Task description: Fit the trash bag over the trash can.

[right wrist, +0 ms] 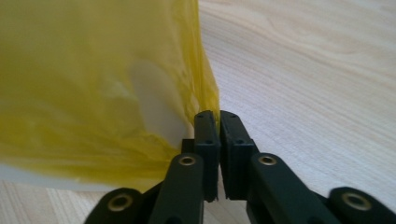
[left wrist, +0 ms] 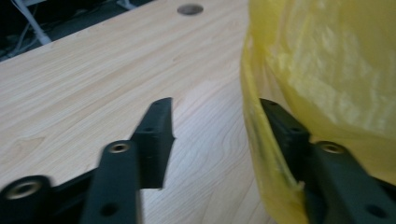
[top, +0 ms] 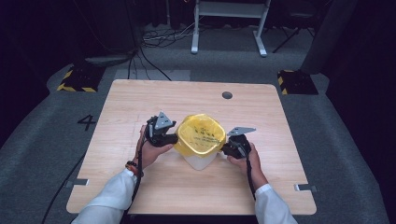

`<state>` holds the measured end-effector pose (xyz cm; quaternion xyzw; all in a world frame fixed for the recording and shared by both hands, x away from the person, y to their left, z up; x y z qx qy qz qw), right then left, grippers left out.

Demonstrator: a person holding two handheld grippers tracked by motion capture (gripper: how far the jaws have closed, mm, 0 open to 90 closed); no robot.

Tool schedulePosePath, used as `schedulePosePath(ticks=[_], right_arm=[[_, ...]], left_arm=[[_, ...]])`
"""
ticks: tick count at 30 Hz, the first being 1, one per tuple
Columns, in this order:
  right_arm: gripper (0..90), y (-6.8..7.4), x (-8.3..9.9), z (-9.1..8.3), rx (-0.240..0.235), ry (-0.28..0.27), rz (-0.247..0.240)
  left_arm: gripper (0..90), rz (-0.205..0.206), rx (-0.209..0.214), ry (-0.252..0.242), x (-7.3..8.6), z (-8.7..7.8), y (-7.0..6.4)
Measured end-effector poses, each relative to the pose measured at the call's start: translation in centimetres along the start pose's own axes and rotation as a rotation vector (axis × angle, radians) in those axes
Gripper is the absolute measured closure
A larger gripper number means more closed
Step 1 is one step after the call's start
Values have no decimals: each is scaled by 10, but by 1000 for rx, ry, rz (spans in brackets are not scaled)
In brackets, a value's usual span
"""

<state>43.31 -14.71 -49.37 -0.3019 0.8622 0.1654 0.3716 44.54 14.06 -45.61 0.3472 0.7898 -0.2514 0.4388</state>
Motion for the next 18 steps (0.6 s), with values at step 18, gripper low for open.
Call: schedulePosePath(ticks=[18], right_arm=[[553, -5, -9, -58, 110, -238, 2]], left_arm=[[304, 58, 45, -12, -5, -50, -9]])
Point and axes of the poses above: each handheld gripper's, and its own axes: z roughly forward along the jaws, x roughly out of its underside, y roughly to its left, the point moved 2 cm from there along z, roughly forward along the jaws, and after that the axes turned 7 degrees about x, right-handed, at the moved point
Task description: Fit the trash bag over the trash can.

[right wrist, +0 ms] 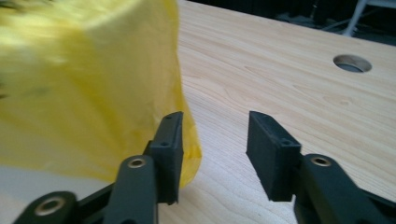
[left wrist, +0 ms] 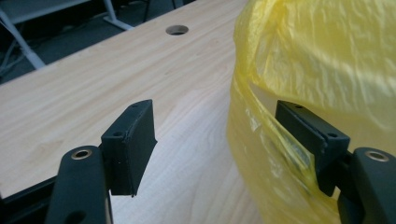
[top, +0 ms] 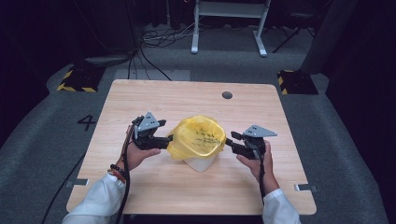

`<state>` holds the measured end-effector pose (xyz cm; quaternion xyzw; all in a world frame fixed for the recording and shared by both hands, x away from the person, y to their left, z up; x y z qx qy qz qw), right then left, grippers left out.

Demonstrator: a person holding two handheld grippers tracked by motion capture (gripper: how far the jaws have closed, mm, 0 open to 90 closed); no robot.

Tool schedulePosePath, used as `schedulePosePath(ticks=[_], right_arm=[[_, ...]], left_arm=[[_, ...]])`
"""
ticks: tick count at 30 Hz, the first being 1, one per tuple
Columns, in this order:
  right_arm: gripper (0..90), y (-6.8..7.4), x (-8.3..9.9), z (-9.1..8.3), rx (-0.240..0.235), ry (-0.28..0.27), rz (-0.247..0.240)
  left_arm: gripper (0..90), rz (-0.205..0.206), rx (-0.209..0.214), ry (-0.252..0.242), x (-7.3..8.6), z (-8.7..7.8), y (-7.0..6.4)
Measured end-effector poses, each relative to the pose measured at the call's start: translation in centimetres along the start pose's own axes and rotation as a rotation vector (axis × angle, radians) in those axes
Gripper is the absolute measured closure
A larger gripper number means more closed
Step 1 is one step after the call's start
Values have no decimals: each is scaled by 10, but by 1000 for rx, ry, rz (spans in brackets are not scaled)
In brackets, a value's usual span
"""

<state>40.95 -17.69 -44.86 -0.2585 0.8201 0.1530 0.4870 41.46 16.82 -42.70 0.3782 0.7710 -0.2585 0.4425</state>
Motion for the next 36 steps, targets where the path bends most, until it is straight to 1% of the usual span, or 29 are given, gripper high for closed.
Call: schedulePosePath(ticks=[1, 2, 3, 4, 7, 8, 9, 11, 12, 14, 16, 17, 19, 20, 21, 23, 25, 26, 27, 28, 29, 30, 31, 32, 33, 35, 36], right_arm=[[531, 0, 0, -3, -14, -10, -7], [508, 0, 0, -6, -32, -17, -14], [493, 0, 0, -9, -45, -20, -26], [481, 1, 1, -12, -60, -21, -40], [458, 4, 3, -18, -96, -23, -76], [447, 6, 4, -20, -98, -21, -93], [434, 8, 5, -21, -103, -22, -112], [428, 11, 6, -23, -119, -24, -125], [423, 13, 6, -24, -128, -27, -137], [419, 17, 6, -26, -155, -42, -169], [425, 23, 7, -27, -165, -53, -189], [435, 25, 7, -27, -169, -52, -203], [491, 31, 6, -25, -150, -47, -246], [544, 33, 5, -24, -143, -43, -263], [576, 35, 4, -23, -145, -41, -273], [677, 36, 4, -20, -153, -36, -275], [745, 38, 5, -18, -160, -19, -290], [785, 40, 6, -17, -162, -17, -300], [805, 41, 7, -16, -172, -13, -308], [817, 43, 8, -16, -174, -9, -316], [814, 45, 9, -15, -176, -6, -323], [803, 46, 9, -15, -182, -2, -332], [783, 48, 10, -15, -190, 2, -339], [762, 49, 11, -16, -197, 0, -340], [735, 51, 12, -19, -217, -6, -329], [685, 53, 14, -23, -242, -17, -302], [668, 54, 15, -26, -247, -26, -292]], left_arm=[[304, 12, -16, -12, 1, -3, -1], [302, 21, -14, -33, 2, -6, -4], [302, 35, -2, -53, 3, -9, -6], [302, 43, 4, -59, 4, -10, -9], [300, 78, 4, -49, 8, -13, -17], [303, 103, -11, -32, 9, -14, -18], [304, 113, -27, -24, 10, -14, -20], [303, 146, -62, 0, 12, -13, -25], [302, 145, -53, -8, 14, -14, -27], [302, 159, -40, -37, 16, -21, -31], [301, 142, -26, -64, 16, -27, -32], [300, 125, -14, -73, 17, -30, -31], [284, 106, -13, -88, 17, -35, -28], [282, 104, -21, -87, 17, -36, -25], [282, 92, -16, -88, 17, -36, -24], [278, 66, 12, -96, 17, -34, -22], [271, 43, 26, -94, 15, -30, -21], [267, 21, 26, -93, 14, -27, -22], [264, 6, 19, -85, 12, -24, -23], [264, -1, 14, -75, 11, -21, -24], [264, 8, 3, -69, 10, -18, -26], [265, 10, 8, -63, 9, -16, -29], [265, 17, 7, -62, 8, -14, -30], [261, 21, 1, -50, 7, -11, -31], [253, 27, -13, -41, 7, -9, -32], [247, 26, -30, -27, 8, -7, -33], [247, 18, -26, -25, 8, -7, -34]])
Point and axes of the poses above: each handheld gripper's, and its own axes: z roughly forward along the jaws, x roughly out of its underside, y roughly to its left, the point moved 2 cm from there along z, roughly forward along the jaws, and after that the axes turned 7 degrees about x, right-handed, at the moved point
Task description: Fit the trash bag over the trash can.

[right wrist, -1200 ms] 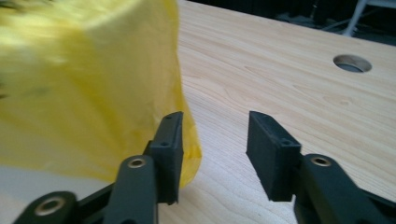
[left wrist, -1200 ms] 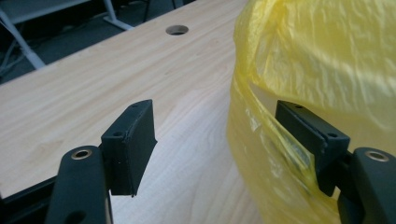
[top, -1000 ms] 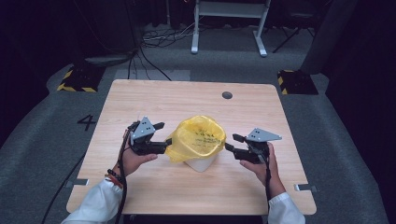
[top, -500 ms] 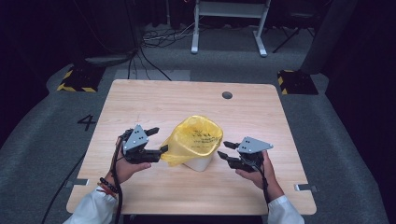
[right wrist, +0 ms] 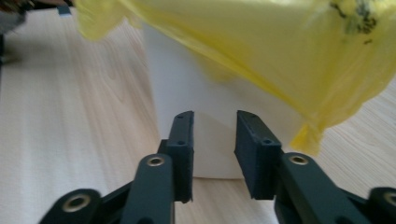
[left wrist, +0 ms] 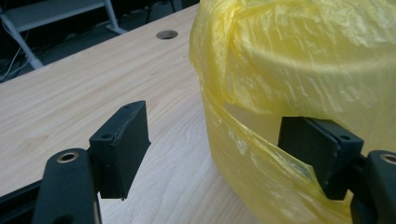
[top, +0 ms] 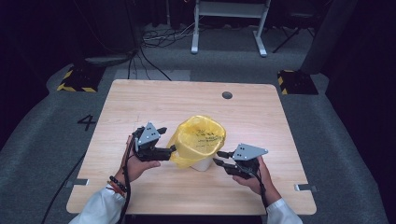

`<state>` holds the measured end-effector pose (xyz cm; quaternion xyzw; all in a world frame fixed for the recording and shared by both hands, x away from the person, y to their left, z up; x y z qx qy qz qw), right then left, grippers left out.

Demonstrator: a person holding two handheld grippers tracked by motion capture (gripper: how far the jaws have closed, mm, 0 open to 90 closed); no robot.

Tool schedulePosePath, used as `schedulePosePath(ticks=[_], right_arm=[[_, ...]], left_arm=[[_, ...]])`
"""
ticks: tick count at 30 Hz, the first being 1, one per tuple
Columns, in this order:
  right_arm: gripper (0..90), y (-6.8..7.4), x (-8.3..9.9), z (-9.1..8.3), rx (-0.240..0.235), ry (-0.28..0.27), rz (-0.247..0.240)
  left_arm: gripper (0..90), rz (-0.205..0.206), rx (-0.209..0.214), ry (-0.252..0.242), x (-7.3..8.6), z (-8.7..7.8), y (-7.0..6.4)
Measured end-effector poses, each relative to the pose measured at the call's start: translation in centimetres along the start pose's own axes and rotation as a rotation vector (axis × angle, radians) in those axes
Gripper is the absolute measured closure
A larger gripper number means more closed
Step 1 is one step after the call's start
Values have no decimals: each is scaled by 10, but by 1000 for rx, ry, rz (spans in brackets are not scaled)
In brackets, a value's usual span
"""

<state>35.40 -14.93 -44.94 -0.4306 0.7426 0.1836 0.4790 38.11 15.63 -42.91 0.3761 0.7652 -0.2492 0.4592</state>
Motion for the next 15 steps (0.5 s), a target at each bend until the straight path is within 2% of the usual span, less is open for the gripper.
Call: schedulePosePath(ticks=[3, 5, 8, 11, 15], right_arm=[[617, 9, 0, -6, -16, -28, 5], [595, 18, -1, -8, -44, -39, -6], [582, 28, -3, -10, -59, -36, -19], [570, 37, -6, -8, -90, -56, 17], [536, 49, -13, 4, -95, -54, 42]], left_arm=[[248, -18, 5, 6, 7, 3, -3], [254, -15, 1, 9, 11, 4, -7], [267, -7, -2, 8, 13, 6, -14], [270, 4, -16, -3, 12, 7, -19], [270, 21, -34, -15, 12, 8, -25]])
Point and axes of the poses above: each handheld gripper's, and its own axes: z roughly forward along the jaws, x roughly out of its underside, y roughly to its left, the point moved 2 cm from there along z, roughly forward along the jaws, and after that the axes turned 7 degrees about x, right-handed, at the moved point
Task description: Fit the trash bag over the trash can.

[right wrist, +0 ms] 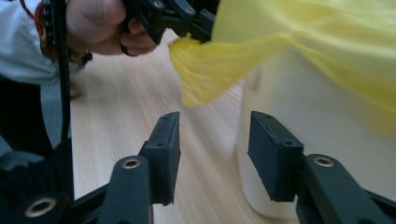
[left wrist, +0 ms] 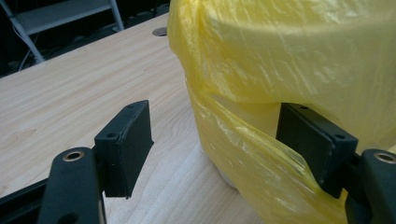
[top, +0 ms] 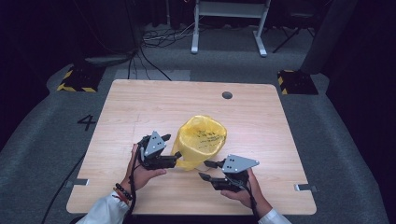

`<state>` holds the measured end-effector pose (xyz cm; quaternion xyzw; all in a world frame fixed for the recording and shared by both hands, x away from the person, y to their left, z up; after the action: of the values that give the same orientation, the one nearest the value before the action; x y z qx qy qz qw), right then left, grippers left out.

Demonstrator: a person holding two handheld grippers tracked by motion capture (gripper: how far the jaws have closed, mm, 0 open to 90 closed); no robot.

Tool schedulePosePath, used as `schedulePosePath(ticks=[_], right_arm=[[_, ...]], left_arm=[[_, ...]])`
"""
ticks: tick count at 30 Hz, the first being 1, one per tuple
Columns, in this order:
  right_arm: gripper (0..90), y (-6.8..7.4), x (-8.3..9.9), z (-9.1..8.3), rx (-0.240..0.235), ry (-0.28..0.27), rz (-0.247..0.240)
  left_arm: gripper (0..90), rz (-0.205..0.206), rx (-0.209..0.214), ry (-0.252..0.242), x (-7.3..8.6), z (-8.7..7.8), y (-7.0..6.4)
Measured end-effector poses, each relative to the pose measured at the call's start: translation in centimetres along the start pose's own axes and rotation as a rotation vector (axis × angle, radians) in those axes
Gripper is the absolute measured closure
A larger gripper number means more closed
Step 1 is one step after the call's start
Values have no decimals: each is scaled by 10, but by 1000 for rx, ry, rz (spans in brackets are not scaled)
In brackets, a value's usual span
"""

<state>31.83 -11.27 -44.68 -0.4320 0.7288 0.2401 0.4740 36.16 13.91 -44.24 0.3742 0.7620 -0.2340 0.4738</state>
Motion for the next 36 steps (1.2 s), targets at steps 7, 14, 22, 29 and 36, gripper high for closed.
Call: schedulePosePath(ticks=[7, 14, 22, 29, 36], right_arm=[[439, 11, -2, 22, 48, 29, 59], [748, 9, -3, 31, 33, -16, 137], [900, 6, 2, 37, 25, 0, 153], [900, 2, 8, 44, 54, 40, 154], [674, 3, 9, 42, 66, 60, 115]], left_arm=[[277, 15, 15, 5, 1, 2, -8], [284, 58, 7, 10, 2, 5, -15], [272, 43, 42, -43, -5, -6, -11], [275, -4, 54, -108, -14, -22, -1], [272, 30, 73, -64, -7, -32, 3]])
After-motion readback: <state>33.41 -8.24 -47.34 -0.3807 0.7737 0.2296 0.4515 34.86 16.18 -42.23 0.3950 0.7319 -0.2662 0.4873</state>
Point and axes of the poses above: each handheld gripper's, and its own axes: z roughly forward along the jaws, x roughly out of its underside, y roughly to its left, the point moved 2 cm from there along z, roughly forward along the jaws, and after that the axes turned 7 degrees about x, right-handed, at the moved point
